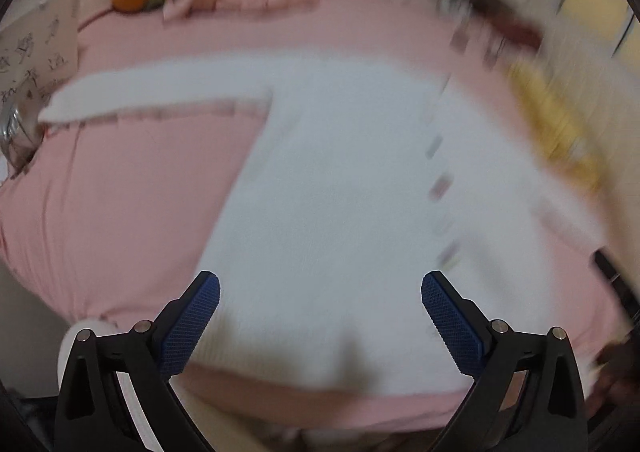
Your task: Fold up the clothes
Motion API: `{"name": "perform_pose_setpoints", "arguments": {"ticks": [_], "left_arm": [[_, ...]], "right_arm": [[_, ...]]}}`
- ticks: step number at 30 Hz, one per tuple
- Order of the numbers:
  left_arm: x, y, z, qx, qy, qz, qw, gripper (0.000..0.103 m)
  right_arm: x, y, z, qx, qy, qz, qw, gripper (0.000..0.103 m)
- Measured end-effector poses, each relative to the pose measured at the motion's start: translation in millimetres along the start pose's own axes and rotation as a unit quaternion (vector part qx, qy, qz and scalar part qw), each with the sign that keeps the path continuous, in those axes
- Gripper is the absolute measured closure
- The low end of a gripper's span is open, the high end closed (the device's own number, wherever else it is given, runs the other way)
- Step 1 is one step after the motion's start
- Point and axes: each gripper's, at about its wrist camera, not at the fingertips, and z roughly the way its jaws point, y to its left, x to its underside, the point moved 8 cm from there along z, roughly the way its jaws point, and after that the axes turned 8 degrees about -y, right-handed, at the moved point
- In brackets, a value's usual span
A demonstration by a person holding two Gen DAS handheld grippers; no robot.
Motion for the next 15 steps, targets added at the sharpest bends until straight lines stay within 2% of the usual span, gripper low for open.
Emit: {"name": "perform_pose_setpoints", "arguments": {"ticks": [2, 3, 5, 8, 12, 15], "left_arm": [[-28.1, -10.8, -21.9, 0.005, -0.04, 0.007, 0.9992, 0.001], [-37.0, -19.7, -30.6, -0.008, -0.048, 0.025, 0.9985, 0.001], [-45.7, -31.8, -35.1, -0.017, -0.043, 0.052, 0.9976, 0.001], [-34.3, -49.2, -44.7, 0.021, -0.041, 0.064, 0.9969, 0.001], [-26.1, -51.1, -49.8, 0.026, -0.036, 0.057, 0.9974, 0.001], [-20.5, -54.0, -54.7, 0.016, -0.039, 0.062, 0.9972, 0.001]], "right_arm": [[-27.2, 20.6, -25.1, -0.014, -0.027, -0.023, 0.999, 0.0], [-34.3, 30.4, -33.0, -0.016, -0.036, -0.036, 0.999, 0.0], [-39.1, 41.4, -49.3, -0.002, -0.044, -0.066, 0.997, 0.0], [-30.3, 48.0, -57.8, -0.001, -0.034, -0.076, 0.997, 0.0], [-26.9, 51.5, -62.9, -0.006, -0.03, -0.075, 0.997, 0.0], [-24.9, 52.3, -62.8, -0.001, -0.032, -0.087, 0.996, 0.0]]}}
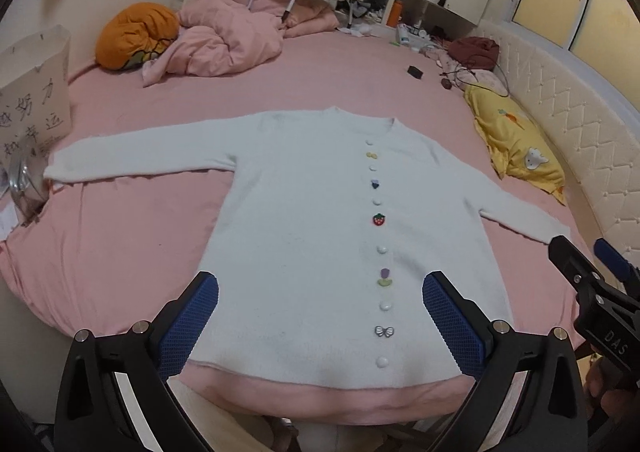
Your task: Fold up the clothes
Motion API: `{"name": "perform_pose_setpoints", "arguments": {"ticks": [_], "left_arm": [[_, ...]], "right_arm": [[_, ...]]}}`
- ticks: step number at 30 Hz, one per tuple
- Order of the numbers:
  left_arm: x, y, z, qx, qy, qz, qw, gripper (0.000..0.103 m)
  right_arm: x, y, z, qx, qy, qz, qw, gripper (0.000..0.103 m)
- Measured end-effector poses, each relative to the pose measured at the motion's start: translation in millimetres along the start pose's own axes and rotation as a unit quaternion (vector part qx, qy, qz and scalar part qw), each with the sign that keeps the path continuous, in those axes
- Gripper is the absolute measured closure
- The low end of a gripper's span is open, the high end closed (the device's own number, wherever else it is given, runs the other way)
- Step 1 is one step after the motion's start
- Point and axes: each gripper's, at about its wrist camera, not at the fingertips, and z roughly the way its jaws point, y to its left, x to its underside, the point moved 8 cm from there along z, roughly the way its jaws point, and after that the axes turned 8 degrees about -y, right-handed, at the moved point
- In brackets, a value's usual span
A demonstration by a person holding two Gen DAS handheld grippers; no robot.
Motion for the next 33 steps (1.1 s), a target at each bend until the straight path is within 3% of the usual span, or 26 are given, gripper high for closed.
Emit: {"name": "perform_pose_setpoints", "arguments": {"ticks": [4, 7, 15, 17, 19, 21, 24, 27, 28, 30, 33], "left_arm": [[8.9, -4.6, -3.2, 0.001, 0.006, 0.023, 0.9997, 0.001], [5.7, 4.1, 2.1, 0.007, 0.006, 0.013, 0.9999, 0.001], [-15.1, 93.7, 15.5, 0.009, -0.009, -0.103, 0.9946, 0.001], [-17.6, 128.6, 22.2, 0.029, -0.014, -0.161, 0.9865, 0.001], [-18.3, 164.7, 30.3, 0.069, -0.025, -0.228, 0.971, 0.001], [-14.8, 216.0, 42.4, 0.074, -0.036, -0.289, 0.9539, 0.001], [-9.8, 287.3, 56.1, 0.048, -0.066, -0.332, 0.9396, 0.001], [-12.4, 340.3, 72.0, 0.078, -0.107, -0.377, 0.9167, 0.003], [-14.2, 354.2, 79.0, 0.099, -0.12, -0.396, 0.9051, 0.003], [-17.3, 381.7, 96.9, 0.112, -0.132, -0.425, 0.8884, 0.01], [-23.5, 415.7, 124.0, 0.108, -0.144, -0.445, 0.8771, 0.017]], "right_arm": [[-1.3, -0.6, 2.2, -0.006, 0.001, 0.009, 1.0, 0.0], [-1.2, 0.1, 5.4, -0.005, 0.002, 0.005, 1.0, 0.0], [4.2, 8.2, 22.2, -0.011, 0.024, -0.01, 1.0, 0.0], [8.4, 12.6, 28.2, -0.015, 0.032, -0.012, 0.999, 0.0], [14.0, 17.9, 33.8, -0.019, 0.044, -0.016, 0.999, 0.0], [20.0, 25.7, 39.9, -0.025, 0.057, -0.026, 0.998, 0.0], [25.8, 35.5, 45.8, -0.036, 0.069, -0.035, 0.996, 0.0], [29.8, 43.2, 52.0, -0.038, 0.078, -0.045, 0.995, 0.0], [31.7, 46.5, 55.7, -0.037, 0.085, -0.049, 0.994, 0.0], [33.9, 50.5, 59.7, -0.036, 0.092, -0.053, 0.994, 0.0], [38.0, 58.8, 65.7, -0.03, 0.102, -0.066, 0.992, 0.0]]}}
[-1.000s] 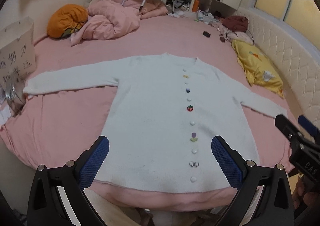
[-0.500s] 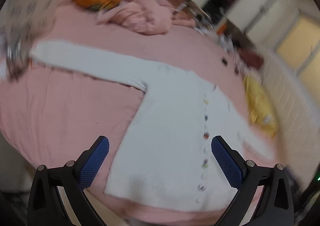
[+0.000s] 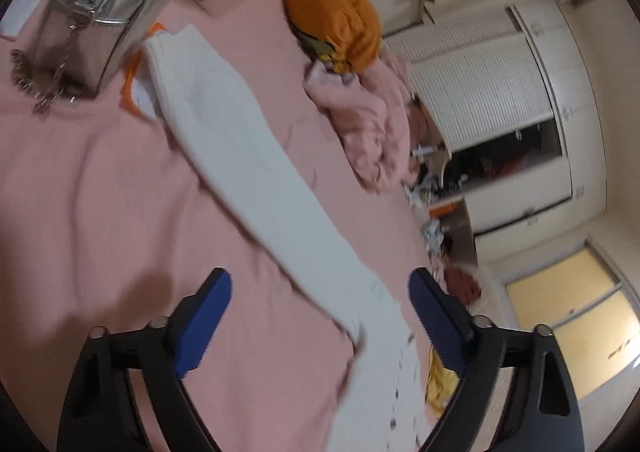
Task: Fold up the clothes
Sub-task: 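Grasp the sleeve cuff with the left gripper and lift it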
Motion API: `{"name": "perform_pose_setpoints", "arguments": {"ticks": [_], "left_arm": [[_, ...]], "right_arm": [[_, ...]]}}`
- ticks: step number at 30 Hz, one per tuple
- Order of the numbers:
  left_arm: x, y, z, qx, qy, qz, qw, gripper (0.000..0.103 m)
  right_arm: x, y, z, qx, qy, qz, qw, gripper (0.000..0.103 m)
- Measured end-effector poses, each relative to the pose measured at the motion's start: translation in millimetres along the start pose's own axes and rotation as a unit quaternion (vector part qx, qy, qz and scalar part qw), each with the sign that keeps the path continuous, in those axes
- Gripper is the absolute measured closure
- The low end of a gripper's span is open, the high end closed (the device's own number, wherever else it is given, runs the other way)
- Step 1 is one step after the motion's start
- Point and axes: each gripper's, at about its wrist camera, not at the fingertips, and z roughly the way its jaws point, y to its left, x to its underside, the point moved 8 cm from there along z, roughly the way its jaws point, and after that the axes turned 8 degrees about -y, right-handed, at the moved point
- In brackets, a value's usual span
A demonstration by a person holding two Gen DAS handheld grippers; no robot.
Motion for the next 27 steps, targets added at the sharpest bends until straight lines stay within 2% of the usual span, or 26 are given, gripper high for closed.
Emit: {"name": "perform_pose_setpoints", "arguments": {"ticks": [5, 8, 11, 13, 15, 18, 20, 21, 22, 24, 26, 27], "left_arm": [[-33.7, 38.2, 35.7, -0.03, -0.016, -0.034, 0.9988, 0.018], [-46.5, 53.5, 52.4, -0.064, -0.029, -0.022, 0.9973, 0.024], [-61.2, 61.1, 62.3, -0.069, -0.049, -0.025, 0.9961, 0.031], [-69.3, 58.6, 71.1, -0.079, -0.05, 0.002, 0.9956, 0.034], [-75.0, 61.2, 77.7, -0.085, -0.043, 0.009, 0.9954, 0.049], [-81.4, 56.1, 78.4, -0.077, -0.045, 0.017, 0.9959, 0.063], [-85.5, 54.3, 74.4, -0.065, -0.057, 0.01, 0.9962, 0.07], [-88.2, 55.0, 75.3, -0.069, -0.063, 0.015, 0.9955, 0.07], [-89.6, 59.9, 79.1, -0.098, -0.061, 0.026, 0.9929, 0.07], [-88.8, 65.4, 86.1, -0.133, -0.053, 0.039, 0.9889, 0.069], [-87.8, 64.2, 87.3, -0.138, -0.053, 0.046, 0.9879, 0.069], [-89.2, 63.5, 86.5, -0.136, -0.058, 0.048, 0.9878, 0.085]], "right_arm": [[1.8, 10.5, 8.4, 0.003, 0.014, -0.014, 1.0, 0.0], [2.0, 18.4, 14.4, 0.003, 0.023, -0.024, 0.999, 0.0], [1.7, 26.0, 18.1, 0.004, 0.025, -0.037, 0.999, 0.0], [2.1, 29.8, 20.5, 0.005, 0.029, -0.045, 0.999, 0.0], [2.7, 32.6, 22.0, 0.004, 0.03, -0.048, 0.998, 0.0], [5.4, 35.5, 27.5, 0.001, 0.038, -0.048, 0.998, 0.0], [7.6, 35.7, 30.4, -0.003, 0.043, -0.046, 0.998, 0.0], [8.0, 36.0, 31.1, -0.003, 0.044, -0.046, 0.998, 0.0], [8.6, 36.6, 31.7, -0.003, 0.043, -0.047, 0.998, 0.0], [8.9, 37.5, 32.5, -0.003, 0.045, -0.048, 0.998, 0.0], [8.9, 38.0, 32.8, -0.005, 0.045, -0.048, 0.998, 0.0], [8.3, 38.3, 32.6, -0.006, 0.044, -0.049, 0.998, 0.0]]}}
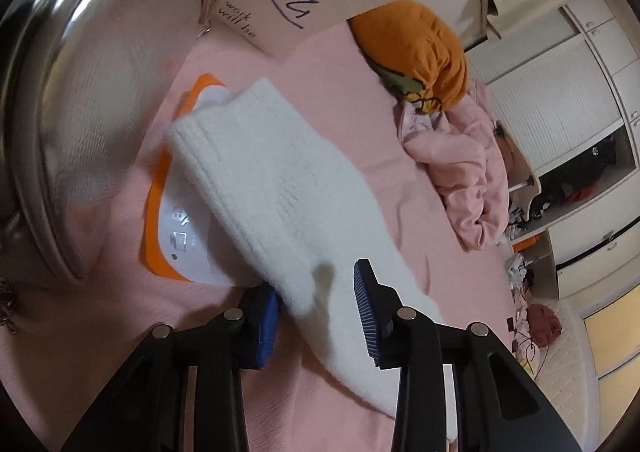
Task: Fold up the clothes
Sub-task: 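Grasp the sleeve cuff with the left gripper and lift it, then carry the held sleeve across the cardigan body with the left gripper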
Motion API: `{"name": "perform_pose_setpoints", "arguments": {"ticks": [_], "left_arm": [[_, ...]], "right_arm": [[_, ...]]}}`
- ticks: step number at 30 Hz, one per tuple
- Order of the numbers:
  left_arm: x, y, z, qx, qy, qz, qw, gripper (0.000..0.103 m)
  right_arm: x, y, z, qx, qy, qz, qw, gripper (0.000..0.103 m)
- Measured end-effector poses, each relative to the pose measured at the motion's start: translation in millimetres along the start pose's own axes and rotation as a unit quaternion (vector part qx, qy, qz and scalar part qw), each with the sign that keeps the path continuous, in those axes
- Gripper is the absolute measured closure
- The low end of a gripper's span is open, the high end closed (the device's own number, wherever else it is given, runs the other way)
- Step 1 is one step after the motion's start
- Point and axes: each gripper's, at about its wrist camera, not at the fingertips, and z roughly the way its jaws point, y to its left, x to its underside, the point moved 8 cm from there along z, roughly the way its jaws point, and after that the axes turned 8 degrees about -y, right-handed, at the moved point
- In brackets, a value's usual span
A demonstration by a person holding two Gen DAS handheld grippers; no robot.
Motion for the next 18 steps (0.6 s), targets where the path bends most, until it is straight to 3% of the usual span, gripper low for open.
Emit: {"name": "perform_pose_setpoints", "arguments": {"ticks": [1, 4, 11, 14, 18], "left_arm": [[-1.7, 0.6, -0.4, -0.002, -0.006, 0.003, 1.0, 0.096], [-3.2, 0.1, -1.1, -0.012, -0.012, 0.016, 0.9997, 0.095], [-4.6, -30.3, -24.6, -0.026, -0.05, 0.098, 0.9936, 0.095], [-6.1, -62.5, -32.2, -0.031, -0.063, 0.156, 0.9852, 0.095], [2.3, -127.8, -36.7, -0.027, -0.074, 0.245, 0.9664, 0.095]], "right_arm": [[-0.4, 0.3, 0.2, 0.0, -0.001, -0.001, 1.0, 0.0], [-0.5, 0.8, 0.4, -0.003, -0.002, 0.0, 1.0, 0.0], [3.5, -1.6, 6.2, -0.01, 0.001, 0.009, 1.0, 0.0], [11.0, -9.3, 15.0, -0.005, 0.002, 0.013, 1.0, 0.0], [31.8, -28.5, 34.6, 0.004, 0.021, 0.039, 0.999, 0.0]]}}
